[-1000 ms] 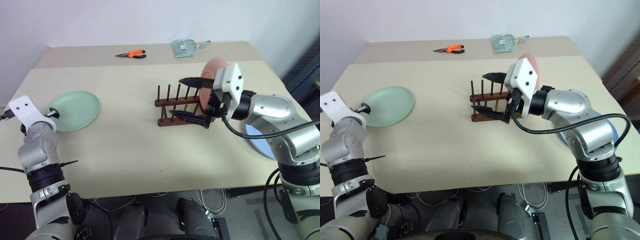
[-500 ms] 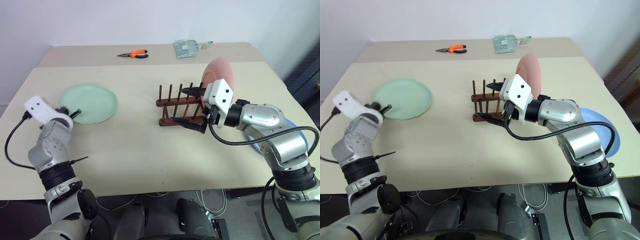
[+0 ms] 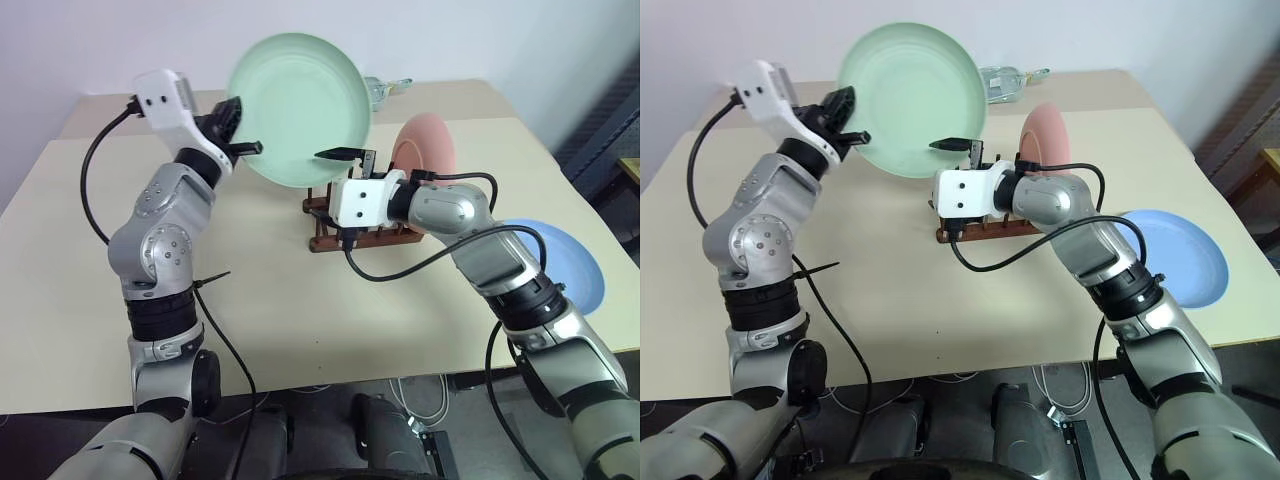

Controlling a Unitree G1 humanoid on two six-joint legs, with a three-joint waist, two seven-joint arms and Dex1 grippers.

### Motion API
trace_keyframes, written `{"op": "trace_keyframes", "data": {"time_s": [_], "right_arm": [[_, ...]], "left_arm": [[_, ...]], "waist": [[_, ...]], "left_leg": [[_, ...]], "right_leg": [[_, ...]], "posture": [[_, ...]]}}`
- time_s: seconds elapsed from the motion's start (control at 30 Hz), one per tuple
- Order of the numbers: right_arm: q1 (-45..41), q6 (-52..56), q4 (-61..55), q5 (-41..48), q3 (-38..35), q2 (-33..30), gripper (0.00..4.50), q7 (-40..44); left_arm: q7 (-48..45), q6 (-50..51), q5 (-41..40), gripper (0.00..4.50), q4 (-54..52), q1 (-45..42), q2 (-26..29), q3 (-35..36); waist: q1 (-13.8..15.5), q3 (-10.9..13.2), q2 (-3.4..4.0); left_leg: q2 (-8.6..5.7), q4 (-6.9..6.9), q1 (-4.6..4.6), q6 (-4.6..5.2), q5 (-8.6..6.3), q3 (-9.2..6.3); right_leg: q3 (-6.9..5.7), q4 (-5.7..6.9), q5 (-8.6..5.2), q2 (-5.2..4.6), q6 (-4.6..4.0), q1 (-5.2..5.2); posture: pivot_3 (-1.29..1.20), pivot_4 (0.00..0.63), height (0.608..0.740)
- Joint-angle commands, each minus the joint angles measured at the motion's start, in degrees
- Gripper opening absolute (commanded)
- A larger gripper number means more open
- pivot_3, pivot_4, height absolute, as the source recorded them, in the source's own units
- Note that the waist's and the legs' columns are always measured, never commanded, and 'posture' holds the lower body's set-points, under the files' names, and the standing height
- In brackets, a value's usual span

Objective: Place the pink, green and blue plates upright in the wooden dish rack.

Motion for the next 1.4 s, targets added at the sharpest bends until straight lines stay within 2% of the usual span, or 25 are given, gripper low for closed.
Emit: {"op": "trace_keyframes", "data": {"time_s": [0.03, 0.2, 0.27, 0.3, 0.4, 0.43, 0.5, 0.6, 0.7, 0.8, 0.87, 0.97, 1.13, 1.4], "right_arm": [[-2.13, -4.04, 3.07, -3.92, -1.43, 0.17, 3.60, -2.68], [-0.94, -4.99, 2.48, -3.91, -2.90, 0.32, 1.04, -1.68], [-0.63, -5.28, 2.23, -4.49, -3.05, 0.28, 0.18, -1.80], [-0.49, -5.58, 2.15, -4.92, -3.14, 0.27, 0.00, -1.96], [0.06, -5.97, 1.59, -5.70, -3.66, 0.42, 0.00, -2.50], [0.35, -5.79, 1.21, -5.56, -3.99, 0.53, 0.00, -2.58], [1.76, -3.18, -1.40, -2.05, -6.94, 1.53, 0.00, -2.46], [4.39, 5.07, -7.34, 6.74, -13.62, 4.14, 0.00, -1.34], [7.84, 23.83, -17.96, 24.77, -23.72, 8.22, 0.00, -0.32], [8.87, 42.48, -26.09, 43.90, -33.92, 12.69, 0.00, -4.40], [9.31, 50.04, -28.67, 51.50, -38.20, 15.04, 0.00, -8.60], [10.59, 56.33, -30.28, 56.56, -40.79, 15.70, 0.00, -13.34], [11.32, 59.99, -28.85, 61.11, -43.13, 15.08, 0.00, -17.86], [12.13, 60.77, -24.64, 61.35, -42.19, 13.03, 0.00, -20.59]], "left_arm": [[-0.47, 0.52, -0.99, 0.00, -4.13, -0.36, 0.54, -0.86], [0.57, 0.89, -1.63, 0.00, -3.66, 0.62, 0.01, 0.27], [0.93, 0.36, -2.18, 0.00, -3.18, 0.60, -0.39, 1.28], [1.22, -0.05, -3.04, 0.73, -2.84, 0.40, -1.00, 2.32], [3.73, -2.32, -4.12, 2.00, -1.40, -1.43, -1.64, 6.33], [4.94, -3.56, -3.80, 2.57, -0.54, -2.27, -1.30, 7.78], [7.00, -7.94, -2.27, 3.48, 2.42, -3.60, 0.64, 11.66], [4.81, -13.59, 0.56, 3.48, 4.55, -2.13, 5.10, 12.83], [-4.76, -14.99, 2.08, 3.48, 3.22, 5.39, 10.00, 7.62], [-14.63, -15.36, 1.59, 3.48, 0.14, 14.22, 12.97, 1.63], [-21.61, -13.90, 0.00, 3.48, -2.81, 20.33, 14.69, -2.77], [-30.38, -12.29, -2.00, 3.48, -7.26, 27.13, 17.35, -8.45], [-37.98, -11.07, -3.00, 3.48, -11.47, 31.53, 19.95, -14.65], [-37.44, -10.61, -2.02, 3.48, -12.34, 30.61, 18.05, -17.26]], "waist": [[0.04, 0.00, 0.00], [-0.05, 0.00, 0.00], [0.00, 0.00, 0.00], [0.01, 0.00, 0.00], [0.21, 0.03, -0.04], [0.16, 0.03, -0.04], [0.16, 0.03, -0.04], [-0.24, 0.04, -0.03], [-0.03, 0.01, 0.03], [0.37, 0.01, 0.02], [0.41, 0.01, 0.01], [0.17, 0.04, 0.06], [0.04, 0.14, 0.26], [0.06, 0.13, 0.27]], "left_leg": [[0.00, -0.01, 0.00, 0.00, 0.00, 0.00], [0.00, -0.03, 0.01, 0.00, 0.00, 0.00], [0.00, -0.03, 0.01, 0.00, 0.00, 0.00], [0.00, -0.03, 0.01, 0.00, 0.00, 0.00], [-0.01, 0.01, -0.01, 0.00, 0.00, -0.01], [-0.01, 0.01, -0.01, 0.00, 0.00, -0.02], [0.00, -0.01, 0.01, 0.00, 0.00, -0.02], [0.03, -0.09, 0.04, -0.01, 0.01, -0.01], [0.03, -0.12, 0.01, -0.01, 0.01, 0.00], [0.01, -0.07, -0.02, 0.02, -0.01, -0.09], [-0.01, -0.06, -0.04, 0.07, -0.04, -0.11], [0.00, -0.09, -0.03, 0.09, -0.05, -0.12], [0.05, -0.12, -0.03, 0.10, -0.05, -0.03], [0.05, -0.10, -0.02, 0.12, -0.05, 0.01]], "right_leg": [[0.00, -0.01, 0.00, 0.00, 0.00, 0.00], [0.02, -0.01, 0.00, 0.01, -0.01, -0.01], [0.01, 0.00, 0.00, 0.02, -0.01, -0.01], [0.01, -0.01, 0.00, 0.02, -0.01, 0.00], [0.02, -0.02, 0.00, 0.01, -0.01, 0.01], [0.02, -0.02, 0.00, 0.01, -0.01, 0.02], [0.02, -0.01, 0.00, 0.02, -0.01, 0.02], [0.04, -0.01, 0.00, 0.04, -0.02, -0.03], [0.06, -0.01, 0.01, 0.05, -0.03, -0.06], [0.05, -0.01, 0.02, 0.03, -0.06, 0.00], [0.05, -0.01, -0.02, 0.01, -0.14, 0.02], [0.04, -0.01, -0.09, 0.02, -0.28, 0.00], [0.05, 0.03, -0.16, 0.03, -0.40, -0.08], [0.06, 0.03, -0.15, 0.03, -0.37, -0.07]], "posture": [[0.00, 0.150, 0.740], [0.00, 0.150, 0.740], [0.00, 0.150, 0.740], [0.00, 0.150, 0.740], [0.00, 0.150, 0.740], [0.00, 0.150, 0.740], [0.00, 0.150, 0.740], [0.00, 0.150, 0.740], [0.00, 0.150, 0.740], [0.00, 0.150, 0.740], [0.00, 0.150, 0.740], [0.00, 0.150, 0.740], [0.00, 0.150, 0.740], [0.00, 0.150, 0.740]]}}
